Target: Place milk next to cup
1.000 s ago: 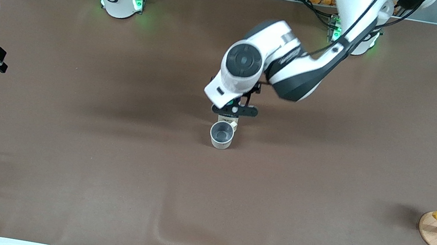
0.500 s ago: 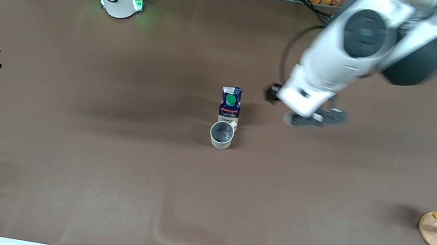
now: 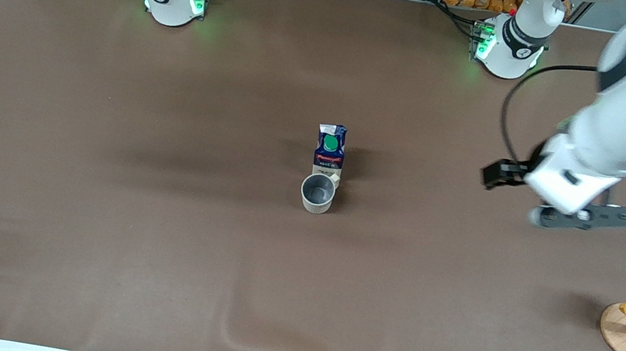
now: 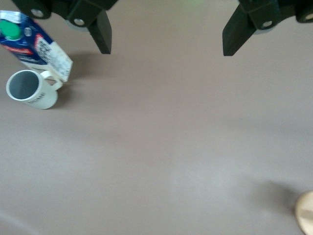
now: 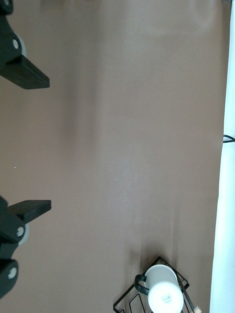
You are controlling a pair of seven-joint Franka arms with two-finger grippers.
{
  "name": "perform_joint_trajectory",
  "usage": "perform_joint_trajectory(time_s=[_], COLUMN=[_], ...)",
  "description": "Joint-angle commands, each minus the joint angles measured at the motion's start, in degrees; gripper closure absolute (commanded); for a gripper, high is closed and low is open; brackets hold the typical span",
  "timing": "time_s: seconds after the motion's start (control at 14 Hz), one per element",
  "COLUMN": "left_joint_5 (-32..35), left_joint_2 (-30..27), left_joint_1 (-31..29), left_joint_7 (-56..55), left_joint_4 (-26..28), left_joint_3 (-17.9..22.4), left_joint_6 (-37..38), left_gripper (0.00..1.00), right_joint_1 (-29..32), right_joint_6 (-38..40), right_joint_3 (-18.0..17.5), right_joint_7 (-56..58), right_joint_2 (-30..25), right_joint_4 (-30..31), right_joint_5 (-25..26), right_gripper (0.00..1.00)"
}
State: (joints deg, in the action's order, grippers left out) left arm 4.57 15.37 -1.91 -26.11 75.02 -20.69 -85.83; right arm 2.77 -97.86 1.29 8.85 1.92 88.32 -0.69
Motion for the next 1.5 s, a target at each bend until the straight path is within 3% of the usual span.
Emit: perform_joint_trajectory(time_s=[0.0, 0.21, 0.43, 0.71, 0.93, 1.43], left_joint_5=[0.71, 0.18, 0.79, 0.35, -2.01, -3.25], left_joint_2=[-7.18, -12.81, -14.22, -15.89, -17.92, -18.53], left_joint_1=[-4.84, -4.95, -2.84, -1.08, 4.36, 3.93], left_joint_7=[8.22, 13.87, 20.47, 19.51, 20.04, 19.78], left_joint_4=[6.97, 13.31, 13.05, 13.05, 14.81, 14.46], left_joint_3=[-0.58, 2.57, 6.97, 8.30, 16.02, 16.47], left_joint_6=[-0.56, -3.29, -3.38, -2.77, -2.06, -1.27], left_gripper=[0.00, 0.00, 0.00, 0.00, 0.00, 0.00], right_joint_1=[-0.14, -0.05, 0.04, -0.23, -0.23, -0.05], right_joint_6=[1.44, 2.93, 5.75, 5.75, 5.49, 5.57], right_joint_3=[-0.06, -0.06, 0.03, -0.06, -0.06, -0.06], right_joint_7=[-0.33, -0.41, -0.77, -0.59, -0.24, -0.33], right_joint_2=[-0.16, -0.42, -0.33, -0.07, 0.02, 0.11], right_joint_4=[-0.87, -0.87, -1.30, -1.39, -1.39, -1.31], right_joint_5=[0.69, 0.69, 0.60, 0.51, 1.04, 0.86], right_gripper=[0.00, 0.00, 0.00, 0.00, 0.00, 0.00])
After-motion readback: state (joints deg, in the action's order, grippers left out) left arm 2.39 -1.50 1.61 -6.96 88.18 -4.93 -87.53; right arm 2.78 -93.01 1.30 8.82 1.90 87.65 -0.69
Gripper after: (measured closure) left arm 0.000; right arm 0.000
